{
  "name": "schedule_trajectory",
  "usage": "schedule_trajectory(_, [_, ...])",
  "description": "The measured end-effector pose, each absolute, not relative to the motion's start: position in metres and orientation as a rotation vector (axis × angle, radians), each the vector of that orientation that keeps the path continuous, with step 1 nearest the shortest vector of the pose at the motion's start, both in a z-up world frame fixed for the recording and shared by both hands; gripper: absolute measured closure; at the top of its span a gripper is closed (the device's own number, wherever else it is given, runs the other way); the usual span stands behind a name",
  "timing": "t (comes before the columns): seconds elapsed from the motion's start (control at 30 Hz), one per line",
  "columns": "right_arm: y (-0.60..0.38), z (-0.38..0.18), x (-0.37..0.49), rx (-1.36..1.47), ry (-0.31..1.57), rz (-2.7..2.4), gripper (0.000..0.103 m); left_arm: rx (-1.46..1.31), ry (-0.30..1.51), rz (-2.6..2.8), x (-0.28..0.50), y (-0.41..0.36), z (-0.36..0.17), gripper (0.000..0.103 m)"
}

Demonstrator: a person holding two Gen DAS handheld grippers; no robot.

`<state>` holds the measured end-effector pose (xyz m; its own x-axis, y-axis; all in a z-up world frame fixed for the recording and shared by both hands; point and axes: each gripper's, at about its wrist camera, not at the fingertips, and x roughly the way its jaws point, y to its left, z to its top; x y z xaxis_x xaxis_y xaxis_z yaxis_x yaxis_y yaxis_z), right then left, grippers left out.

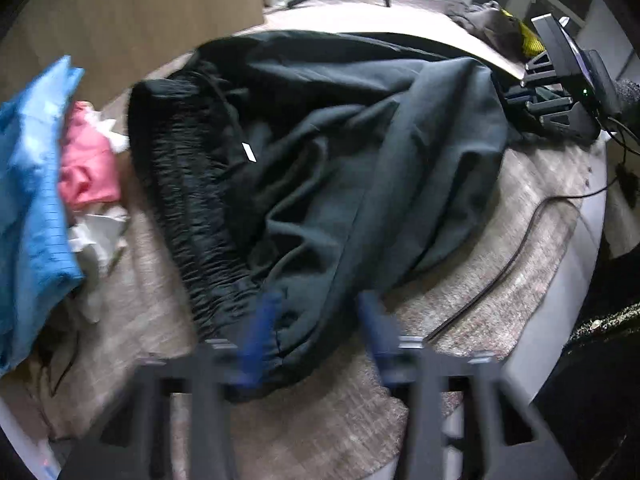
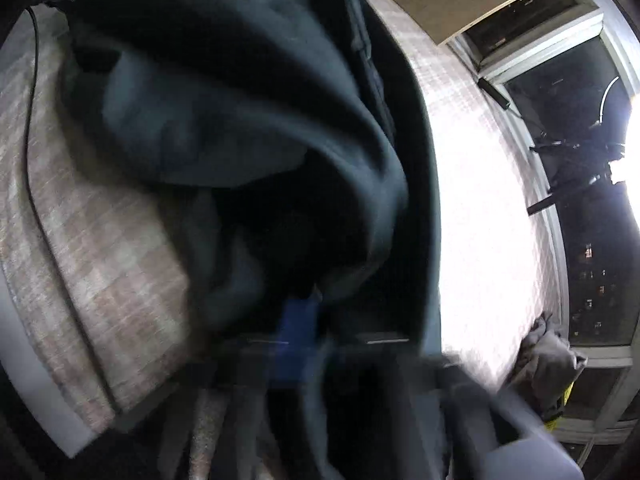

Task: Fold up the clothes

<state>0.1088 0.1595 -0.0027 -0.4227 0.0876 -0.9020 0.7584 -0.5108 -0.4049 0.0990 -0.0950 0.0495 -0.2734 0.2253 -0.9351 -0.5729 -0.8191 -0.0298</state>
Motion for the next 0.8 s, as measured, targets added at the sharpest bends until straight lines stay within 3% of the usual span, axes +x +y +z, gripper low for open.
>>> schedule_trajectory(0.1, [0.165,0.022,0.124,1.295,1.153,-2.037,0.101,-1.457,0.394,2.125,0.101,-0.105,0.049,0.102])
schedule_trajectory(0.33, [0.184,0.090,0.172,1.272,0.945,-2.059,0.101,-1.370,0.312,2.183,0.150,-0.145,0.107,0.102])
schedule_trajectory(0.43, [0.187,0.077,0.200,1.360,0.923,-1.992,0.101,-1.376,0.283,2.155,0.170,-0.151,0.111,0.102])
schedule_trajectory(0.53, [0.184,0.040,0.217,1.407,1.029,-1.980,0.096,-1.421,0.342,2.139,0.171,-0.141,0.089,0.100])
schedule_trajectory(0.7, [0.196,0.004,0.225,1.512,1.097,-2.034,0.047,-1.444,0.377,2.162,0.170,-0.148,0.082,0.079])
schedule_trajectory(0.77, [0.206,0.002,0.226,1.516,1.089,-2.097,0.046,-1.426,0.405,2.182,0.173,-0.155,0.083,0.068])
schedule_trajectory(0.8, [0.209,0.001,0.226,1.529,1.060,-2.115,0.046,-1.438,0.452,2.202,0.175,-0.156,0.080,0.048])
